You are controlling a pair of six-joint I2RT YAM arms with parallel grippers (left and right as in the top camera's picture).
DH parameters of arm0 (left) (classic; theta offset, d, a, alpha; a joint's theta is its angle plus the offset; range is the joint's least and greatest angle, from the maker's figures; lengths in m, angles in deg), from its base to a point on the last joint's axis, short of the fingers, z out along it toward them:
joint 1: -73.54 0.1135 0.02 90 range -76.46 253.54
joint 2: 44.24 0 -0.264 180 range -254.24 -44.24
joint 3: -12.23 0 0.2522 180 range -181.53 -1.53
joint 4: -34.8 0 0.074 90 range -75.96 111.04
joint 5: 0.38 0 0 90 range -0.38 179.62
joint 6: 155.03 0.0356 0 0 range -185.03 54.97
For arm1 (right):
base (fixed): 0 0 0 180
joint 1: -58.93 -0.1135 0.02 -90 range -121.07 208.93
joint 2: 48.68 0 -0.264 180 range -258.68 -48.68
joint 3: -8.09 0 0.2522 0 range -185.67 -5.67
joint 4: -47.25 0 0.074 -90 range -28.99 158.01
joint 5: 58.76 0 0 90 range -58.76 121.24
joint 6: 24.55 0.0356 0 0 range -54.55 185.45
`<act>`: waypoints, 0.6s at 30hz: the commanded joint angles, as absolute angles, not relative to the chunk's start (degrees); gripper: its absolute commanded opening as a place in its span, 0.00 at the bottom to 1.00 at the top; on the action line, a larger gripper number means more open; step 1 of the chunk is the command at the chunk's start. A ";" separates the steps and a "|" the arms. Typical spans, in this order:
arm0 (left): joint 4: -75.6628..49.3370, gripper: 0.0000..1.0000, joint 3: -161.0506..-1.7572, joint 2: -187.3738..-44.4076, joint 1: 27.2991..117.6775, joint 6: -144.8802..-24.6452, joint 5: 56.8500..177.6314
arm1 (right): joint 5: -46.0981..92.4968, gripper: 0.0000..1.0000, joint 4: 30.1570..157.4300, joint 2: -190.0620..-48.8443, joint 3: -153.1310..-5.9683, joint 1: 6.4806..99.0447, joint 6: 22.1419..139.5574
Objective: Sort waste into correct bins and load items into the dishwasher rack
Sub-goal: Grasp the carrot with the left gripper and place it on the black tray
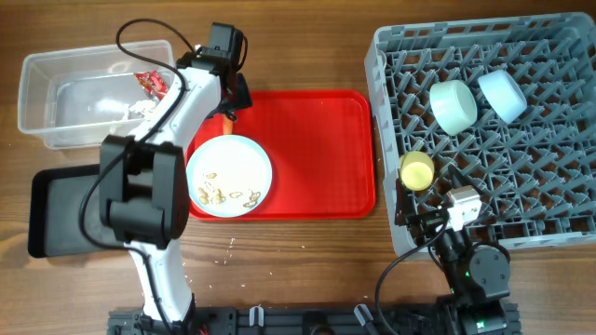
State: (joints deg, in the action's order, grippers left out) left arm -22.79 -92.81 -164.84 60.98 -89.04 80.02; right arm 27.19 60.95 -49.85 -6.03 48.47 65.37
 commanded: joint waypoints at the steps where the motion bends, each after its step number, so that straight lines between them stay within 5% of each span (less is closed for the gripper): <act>1: -20.78 0.61 -92.38 -167.22 61.55 -84.88 80.00 | 26.49 1.00 60.76 -49.63 -5.97 48.51 65.81; 3: -20.41 0.59 -92.38 -167.72 61.42 -83.16 81.02 | 26.49 1.00 60.76 -49.63 -5.97 48.51 65.83; 6: -20.52 0.35 -92.38 -167.62 61.40 -83.22 81.00 | 26.49 1.00 60.76 -49.63 -5.97 48.51 65.83; 10: -20.58 0.23 -92.55 -166.02 61.75 -83.22 80.96 | 26.49 1.00 60.76 -49.63 -5.97 48.51 65.83; 18: -21.22 0.23 -95.90 -155.57 62.20 -83.46 78.29 | 26.49 1.00 60.76 -49.63 -5.97 48.51 65.83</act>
